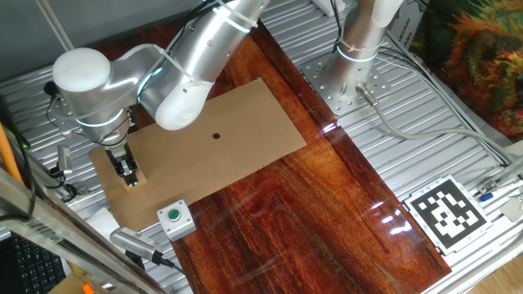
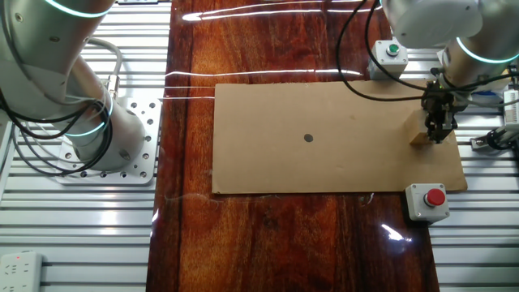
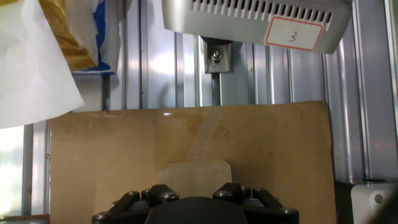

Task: Hold a small block with the gripper and sweep it from left to right on the table

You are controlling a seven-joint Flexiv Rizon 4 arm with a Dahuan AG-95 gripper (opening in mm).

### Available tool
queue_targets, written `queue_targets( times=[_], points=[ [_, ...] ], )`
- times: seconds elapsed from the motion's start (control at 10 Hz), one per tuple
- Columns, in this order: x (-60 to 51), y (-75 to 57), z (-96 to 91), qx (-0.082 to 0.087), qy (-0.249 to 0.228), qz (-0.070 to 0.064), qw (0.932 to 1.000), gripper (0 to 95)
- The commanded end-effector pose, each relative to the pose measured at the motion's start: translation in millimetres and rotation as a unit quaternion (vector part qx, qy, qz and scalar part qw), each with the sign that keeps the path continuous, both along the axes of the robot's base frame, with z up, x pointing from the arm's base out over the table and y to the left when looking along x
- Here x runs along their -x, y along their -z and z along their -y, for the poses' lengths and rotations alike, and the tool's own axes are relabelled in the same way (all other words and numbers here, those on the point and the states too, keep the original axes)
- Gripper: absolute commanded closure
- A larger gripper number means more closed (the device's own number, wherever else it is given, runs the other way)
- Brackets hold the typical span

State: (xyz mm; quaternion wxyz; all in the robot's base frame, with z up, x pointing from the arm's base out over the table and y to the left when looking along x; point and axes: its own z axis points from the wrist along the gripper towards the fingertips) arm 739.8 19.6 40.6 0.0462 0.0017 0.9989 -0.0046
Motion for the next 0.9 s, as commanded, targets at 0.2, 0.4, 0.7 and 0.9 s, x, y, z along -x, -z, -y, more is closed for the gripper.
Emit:
queue_targets(
  times=[0.2,0.4,0.7,0.9],
  points=[
    [2.2,-0.7,0.7,-0.005,-0.001,0.005,1.0000,57.0],
    [4.8,0.8,1.7,0.001,-0.002,-0.003,1.0000,57.0],
    [10.1,3.5,3.7,-0.012,-0.004,0.010,0.9999,76.0],
    [9.8,0.5,3.7,-0.038,-0.008,0.029,0.9988,76.0]
  ],
)
